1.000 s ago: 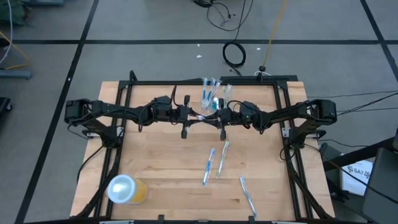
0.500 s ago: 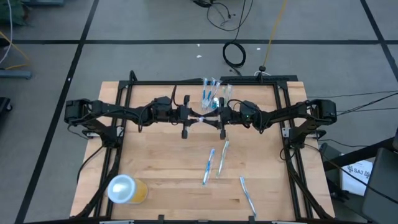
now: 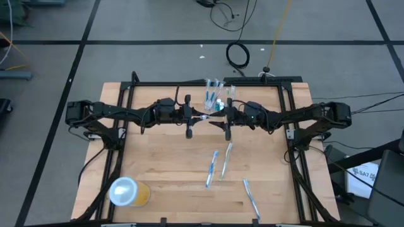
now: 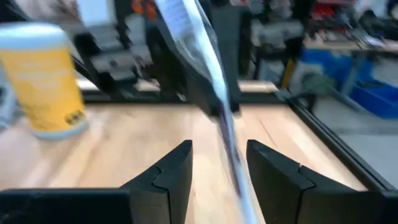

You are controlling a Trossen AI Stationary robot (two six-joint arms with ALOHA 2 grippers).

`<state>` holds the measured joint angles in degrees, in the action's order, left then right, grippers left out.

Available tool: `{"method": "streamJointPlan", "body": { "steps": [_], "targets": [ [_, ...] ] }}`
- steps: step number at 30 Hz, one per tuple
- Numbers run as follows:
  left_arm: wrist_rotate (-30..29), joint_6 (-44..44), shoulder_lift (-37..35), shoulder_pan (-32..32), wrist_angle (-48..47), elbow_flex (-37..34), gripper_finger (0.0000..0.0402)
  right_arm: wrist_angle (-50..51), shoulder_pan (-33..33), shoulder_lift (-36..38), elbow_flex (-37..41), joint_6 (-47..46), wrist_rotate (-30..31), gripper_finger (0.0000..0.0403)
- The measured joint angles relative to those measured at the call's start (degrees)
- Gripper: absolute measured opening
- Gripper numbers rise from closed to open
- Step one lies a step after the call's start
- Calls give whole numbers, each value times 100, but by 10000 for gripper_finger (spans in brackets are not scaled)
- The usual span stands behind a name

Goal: Pick & Place toothbrushing station
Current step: Put the violet toothbrush into the transparent organizer

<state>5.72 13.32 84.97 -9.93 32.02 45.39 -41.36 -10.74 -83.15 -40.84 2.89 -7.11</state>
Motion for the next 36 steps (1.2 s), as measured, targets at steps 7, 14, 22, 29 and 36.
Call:
{"method": "streamJointPlan", "body": {
  "steps": [7, 14, 22, 29, 36],
  "targets": [
    [-307, -10, 0, 1, -50, 0, 22, 1673, -4, 515, 7, -112, 872, 138],
    [-629, -39, 0, 0, -109, 0, 25, 1893, -13, 574, 7, -46, 1031, 141],
    [-889, -166, 0, 0, -140, 2, 25, 1733, -13, 572, 7, -26, 1029, 141],
    [-1618, -263, 0, 0, -369, 0, 26, 1593, -13, 572, 7, -28, 1030, 141],
    [-1824, -633, 0, -13, -396, 0, 26, 1595, -13, 570, 7, -222, 1031, 141]
  ]
}}
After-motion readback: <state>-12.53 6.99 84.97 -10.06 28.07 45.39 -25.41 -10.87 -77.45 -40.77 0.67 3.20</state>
